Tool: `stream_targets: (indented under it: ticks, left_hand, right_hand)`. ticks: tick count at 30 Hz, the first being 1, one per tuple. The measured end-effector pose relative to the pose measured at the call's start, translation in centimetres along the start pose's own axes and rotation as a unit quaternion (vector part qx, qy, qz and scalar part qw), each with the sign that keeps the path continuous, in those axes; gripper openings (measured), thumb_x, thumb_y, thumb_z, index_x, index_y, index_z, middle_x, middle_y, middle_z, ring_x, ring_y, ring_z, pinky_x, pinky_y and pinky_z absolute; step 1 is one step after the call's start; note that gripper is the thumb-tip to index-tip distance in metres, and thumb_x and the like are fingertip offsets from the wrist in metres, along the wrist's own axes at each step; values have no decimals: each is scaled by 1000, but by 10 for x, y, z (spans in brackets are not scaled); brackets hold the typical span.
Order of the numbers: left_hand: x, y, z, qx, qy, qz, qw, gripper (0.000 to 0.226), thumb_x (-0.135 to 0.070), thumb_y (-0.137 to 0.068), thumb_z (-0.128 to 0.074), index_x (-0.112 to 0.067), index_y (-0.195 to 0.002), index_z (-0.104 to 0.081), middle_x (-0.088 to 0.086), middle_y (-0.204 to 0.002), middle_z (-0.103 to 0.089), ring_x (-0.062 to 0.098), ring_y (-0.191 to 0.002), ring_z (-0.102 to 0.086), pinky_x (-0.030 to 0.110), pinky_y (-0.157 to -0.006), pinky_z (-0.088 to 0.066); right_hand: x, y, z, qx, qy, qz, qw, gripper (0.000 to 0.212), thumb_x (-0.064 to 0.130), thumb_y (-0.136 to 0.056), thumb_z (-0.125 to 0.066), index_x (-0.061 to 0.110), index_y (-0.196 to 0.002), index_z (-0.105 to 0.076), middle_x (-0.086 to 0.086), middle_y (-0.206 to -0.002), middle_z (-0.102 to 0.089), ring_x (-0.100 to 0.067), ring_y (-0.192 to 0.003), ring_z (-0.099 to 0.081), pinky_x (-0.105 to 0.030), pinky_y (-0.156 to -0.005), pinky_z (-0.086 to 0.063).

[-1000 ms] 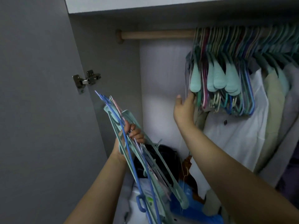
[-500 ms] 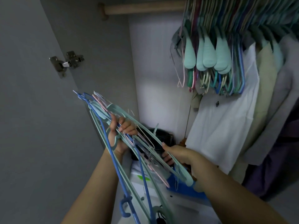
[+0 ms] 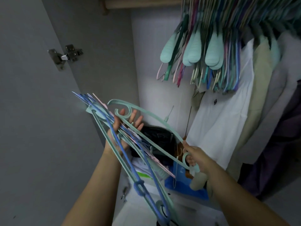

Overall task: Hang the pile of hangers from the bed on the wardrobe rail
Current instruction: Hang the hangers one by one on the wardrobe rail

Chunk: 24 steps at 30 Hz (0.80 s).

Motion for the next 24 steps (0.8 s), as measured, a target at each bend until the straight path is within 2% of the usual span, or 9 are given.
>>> stream_targets:
  ticks: [5, 8, 10, 12, 14, 16, 19, 22, 24]
  left_hand:
    - [11, 6, 10, -61, -23, -7, 998, 53, -32, -49, -96, -21, -96, -76, 15, -125, -65, 39, -111, -64, 50, -86, -56]
    - [12, 14, 11, -144, -7, -29, 989, 14, -29, -75, -74, -18, -67, -76, 6, -85, -74, 24, -79, -73, 37, -74, -59]
    - [12, 16, 13, -176, 20, -27, 984, 47, -30, -95, -48, -17, -54, -67, -6, -52, -55, 8, -46, -58, 22, -50, -51]
    - [15, 19, 9, -184, 78, -5, 980, 57, -27, -102, -36, -14, -53, -62, -9, -44, -40, 3, -32, -38, 15, -36, -39]
    - [18, 18, 9, -176, 79, 13, 981, 48, -23, -98, -42, -13, -57, -64, -8, -45, -42, 2, -31, -36, 12, -33, -35]
    - [24, 19, 9, -208, 24, 22, 978, 40, -22, -95, -49, -13, -63, -71, -3, -58, -59, 3, -33, -44, 15, -34, -39]
    - [36, 18, 14, -245, -68, 29, 967, 24, -20, -86, -58, -16, -74, -78, 5, -88, -71, 10, -45, -57, 19, -41, -47]
    - [41, 19, 17, -278, -181, 32, 943, 14, -21, -81, -71, -8, -79, -75, 7, -73, -59, 14, -49, -53, 23, -47, -47]
    - [39, 20, 11, -300, -248, 18, 921, 19, -18, -85, -71, 0, -87, -70, 4, -63, -62, 11, -45, -50, 26, -54, -44]
  right_hand:
    - [2, 0, 18, -44, -16, 18, 999, 51, 61, -79, -63, 11, -71, -55, 1, -47, -36, -12, -42, -30, -24, -45, -21]
    - [1, -1, 26, -96, -29, 54, 994, 52, 56, -89, -52, 7, -80, -65, 1, -46, -38, -12, -43, -31, -23, -44, -24]
    - [0, -3, 29, -112, -2, 105, 988, 49, 48, -98, -40, 8, -99, -69, -1, -57, -48, -12, -51, -40, -23, -51, -34]
    - [-1, -2, 27, -108, 63, 148, 981, 39, 37, -102, -37, 13, -112, -66, -10, -89, -64, -15, -76, -54, -23, -73, -42]
    - [-1, 2, 19, -81, 162, 179, 967, 27, 28, -102, -40, 21, -110, -65, -13, -107, -66, -15, -89, -55, -20, -77, -41]
    - [3, 6, 6, -41, 237, 186, 953, 28, 27, -102, -39, 26, -120, -61, -5, -109, -65, -13, -94, -55, -13, -74, -42]
    - [14, 8, -9, -12, 317, 229, 921, 33, 29, -102, -38, 28, -130, -54, -1, -117, -61, -17, -104, -56, -28, -91, -44]
    - [30, 11, -18, -15, 430, 269, 862, 30, 31, -102, -35, 27, -124, -56, -8, -100, -63, -19, -83, -57, -33, -76, -46]
    - [43, 17, -23, -18, 452, 290, 843, 27, 28, -102, -35, 21, -117, -57, -10, -90, -61, -26, -78, -58, -35, -69, -46]
Point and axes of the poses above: each hand's wrist, its own y-axis away from the middle knuckle, its own z-axis out of the back of the hand, x = y × z, the point moved 3 cm from there along -y, towards the middle knuckle
